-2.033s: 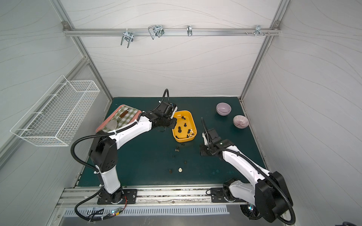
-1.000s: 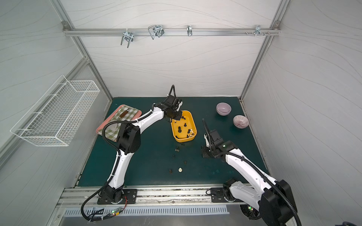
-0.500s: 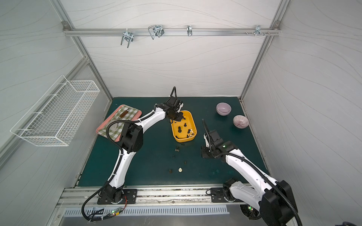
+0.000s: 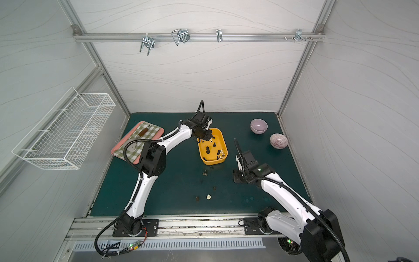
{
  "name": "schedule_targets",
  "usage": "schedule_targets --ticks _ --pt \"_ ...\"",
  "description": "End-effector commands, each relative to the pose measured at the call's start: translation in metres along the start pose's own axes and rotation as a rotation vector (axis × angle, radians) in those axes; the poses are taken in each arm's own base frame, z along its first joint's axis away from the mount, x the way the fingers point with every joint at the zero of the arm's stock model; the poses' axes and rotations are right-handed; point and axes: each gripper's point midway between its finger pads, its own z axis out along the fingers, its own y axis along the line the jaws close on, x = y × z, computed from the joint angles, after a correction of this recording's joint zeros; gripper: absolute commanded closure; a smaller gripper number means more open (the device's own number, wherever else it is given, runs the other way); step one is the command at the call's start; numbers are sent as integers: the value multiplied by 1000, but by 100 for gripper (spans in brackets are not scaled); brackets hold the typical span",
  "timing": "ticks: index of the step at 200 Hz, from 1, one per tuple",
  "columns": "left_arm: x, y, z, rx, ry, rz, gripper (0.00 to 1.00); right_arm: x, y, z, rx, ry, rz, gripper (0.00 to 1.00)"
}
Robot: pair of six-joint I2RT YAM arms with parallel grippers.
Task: Put the chess pieces into the storage box
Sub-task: Place the chess piece in the storage box, then pick up the chess piece at the center of the board.
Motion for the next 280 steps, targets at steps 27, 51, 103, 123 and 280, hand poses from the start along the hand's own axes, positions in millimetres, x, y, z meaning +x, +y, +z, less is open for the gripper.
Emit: schedule_targets --ticks 27,51,103,123,280 --pt "-32 -10 -48 30 -128 10 67 -6 2 -7 3 -26 -27 79" --pt "-33 -10 -71 18 -162 13 66 -8 9 -4 -22 -13 -43 79" --pt "-11 -10 -116 21 -193 2 65 -20 17 -6 -16 -9 -103 79" --pt "3 -7 -131 10 -194 -10 65 -25 23 -6 -34 -21 -112 79" --pt "139 44 -188 -90 -162 -158 63 -2 65 25 -12 117 -283 78"
